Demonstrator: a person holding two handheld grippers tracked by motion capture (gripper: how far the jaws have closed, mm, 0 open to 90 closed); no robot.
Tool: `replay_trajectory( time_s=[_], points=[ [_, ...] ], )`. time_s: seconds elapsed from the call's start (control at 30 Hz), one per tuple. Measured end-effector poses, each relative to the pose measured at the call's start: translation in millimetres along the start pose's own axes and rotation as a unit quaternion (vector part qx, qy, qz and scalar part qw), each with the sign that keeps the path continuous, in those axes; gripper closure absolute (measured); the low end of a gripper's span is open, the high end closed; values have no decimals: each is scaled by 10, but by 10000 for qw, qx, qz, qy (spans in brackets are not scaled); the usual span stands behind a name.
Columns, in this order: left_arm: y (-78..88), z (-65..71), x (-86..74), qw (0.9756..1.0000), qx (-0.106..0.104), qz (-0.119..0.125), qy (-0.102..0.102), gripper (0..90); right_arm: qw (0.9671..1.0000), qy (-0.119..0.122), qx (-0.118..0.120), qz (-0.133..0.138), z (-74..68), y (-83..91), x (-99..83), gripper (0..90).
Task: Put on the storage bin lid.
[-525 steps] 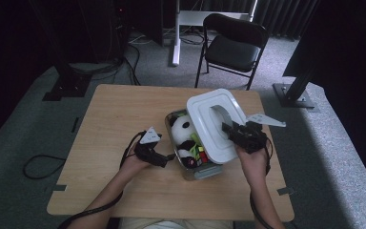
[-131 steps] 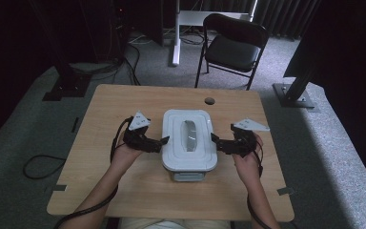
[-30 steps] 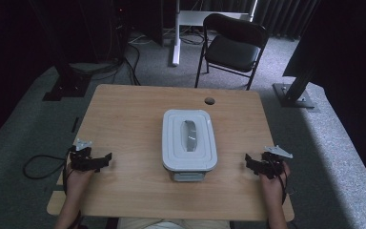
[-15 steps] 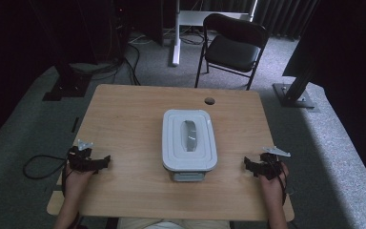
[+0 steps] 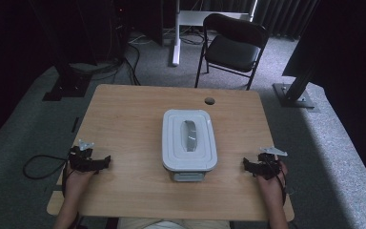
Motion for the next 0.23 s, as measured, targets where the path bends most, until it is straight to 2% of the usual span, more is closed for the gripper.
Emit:
replay_trajectory(
  time_s=[0.23],
  points=[
    [0,0,0,10000,-2,-2,1,12,10000,23,22,-3,1,-2,2,106]
  ],
)
Point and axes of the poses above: each handheld gripper's, and its own axes: y roughly backward along the jaws, x roughly out of its top, z roughly to its right, the point moved 9 cm from there along -y, roughly forward along the jaws, and after that the axes turned 10 degrees about -y, right-handed, at the moved point
